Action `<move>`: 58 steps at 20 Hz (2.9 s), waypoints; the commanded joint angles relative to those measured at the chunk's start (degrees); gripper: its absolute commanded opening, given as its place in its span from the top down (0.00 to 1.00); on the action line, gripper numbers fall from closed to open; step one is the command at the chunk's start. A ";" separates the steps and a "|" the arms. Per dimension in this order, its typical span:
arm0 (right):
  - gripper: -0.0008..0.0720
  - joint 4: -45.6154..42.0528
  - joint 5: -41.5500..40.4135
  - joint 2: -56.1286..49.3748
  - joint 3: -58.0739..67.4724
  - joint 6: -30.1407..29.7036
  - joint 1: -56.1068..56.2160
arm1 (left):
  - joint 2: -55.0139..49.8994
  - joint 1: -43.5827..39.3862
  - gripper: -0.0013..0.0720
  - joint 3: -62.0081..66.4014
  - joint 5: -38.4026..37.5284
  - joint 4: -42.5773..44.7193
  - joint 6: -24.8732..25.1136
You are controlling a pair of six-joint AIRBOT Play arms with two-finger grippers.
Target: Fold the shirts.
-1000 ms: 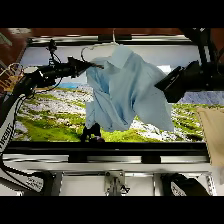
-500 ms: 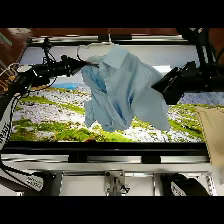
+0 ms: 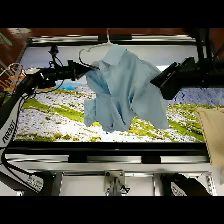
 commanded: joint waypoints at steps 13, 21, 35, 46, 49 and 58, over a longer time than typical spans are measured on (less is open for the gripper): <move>0.87 -1.55 -2.29 -7.54 0.02 2.14 6.21 | -8.96 -5.14 0.22 0.02 -9.64 8.15 0.13; 0.87 -1.25 -2.29 -7.54 0.02 2.14 6.21 | -8.81 0.76 0.14 0.02 -9.62 10.99 0.11; 0.87 -1.31 -2.29 -7.54 0.02 2.12 6.16 | -8.57 -5.46 0.15 -0.13 -12.70 24.72 0.26; 0.87 -1.53 -2.36 -7.54 0.02 2.12 6.16 | -8.33 -7.78 0.91 0.15 -2.58 24.17 -0.04; 0.87 -2.54 -3.58 -7.45 0.07 2.12 6.16 | -7.23 -5.73 0.91 1.46 -2.62 24.20 -0.09; 0.87 -0.72 -4.76 -4.44 0.07 0.74 6.16 | -4.11 6.25 0.91 7.17 0.44 20.76 -1.84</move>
